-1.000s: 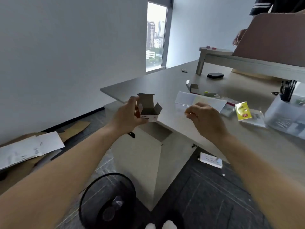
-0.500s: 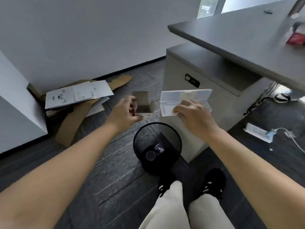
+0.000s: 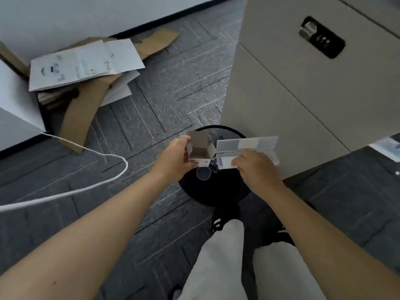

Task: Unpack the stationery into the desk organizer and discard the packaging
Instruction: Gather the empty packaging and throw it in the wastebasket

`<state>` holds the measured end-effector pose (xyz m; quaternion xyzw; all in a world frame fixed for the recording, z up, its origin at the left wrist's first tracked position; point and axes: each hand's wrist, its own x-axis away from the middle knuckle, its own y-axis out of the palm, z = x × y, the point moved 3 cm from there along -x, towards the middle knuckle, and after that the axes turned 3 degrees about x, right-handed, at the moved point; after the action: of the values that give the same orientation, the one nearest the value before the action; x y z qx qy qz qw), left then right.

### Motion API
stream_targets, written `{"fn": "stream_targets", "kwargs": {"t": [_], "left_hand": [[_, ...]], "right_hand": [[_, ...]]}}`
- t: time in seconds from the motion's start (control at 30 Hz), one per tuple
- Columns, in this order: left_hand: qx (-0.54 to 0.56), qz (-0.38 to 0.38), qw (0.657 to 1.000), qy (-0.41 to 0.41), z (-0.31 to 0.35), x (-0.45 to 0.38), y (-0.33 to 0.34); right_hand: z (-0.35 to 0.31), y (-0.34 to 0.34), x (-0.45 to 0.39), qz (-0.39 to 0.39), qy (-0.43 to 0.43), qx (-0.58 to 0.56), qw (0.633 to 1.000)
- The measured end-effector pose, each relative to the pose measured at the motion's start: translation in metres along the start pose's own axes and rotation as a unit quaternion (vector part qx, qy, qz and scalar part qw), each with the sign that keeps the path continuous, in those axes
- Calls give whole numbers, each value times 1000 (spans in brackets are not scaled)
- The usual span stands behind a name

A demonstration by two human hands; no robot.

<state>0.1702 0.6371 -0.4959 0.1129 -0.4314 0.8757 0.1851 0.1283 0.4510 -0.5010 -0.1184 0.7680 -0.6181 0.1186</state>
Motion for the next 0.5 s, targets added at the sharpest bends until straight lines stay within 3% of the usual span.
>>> {"fn": "stream_targets", "kwargs": {"t": [0.2, 0.33, 0.5], "left_hand": [[-47, -67, 997, -8, -17, -10, 19], [-98, -71, 992, 21, -1, 3, 0], [-105, -27, 989, 97, 61, 36, -49]], "right_hand": [[6, 30, -1, -161, 88, -25, 983], [-1, -2, 9, -150, 106, -35, 982], [-16, -89, 24, -85, 113, -6, 990]]}}
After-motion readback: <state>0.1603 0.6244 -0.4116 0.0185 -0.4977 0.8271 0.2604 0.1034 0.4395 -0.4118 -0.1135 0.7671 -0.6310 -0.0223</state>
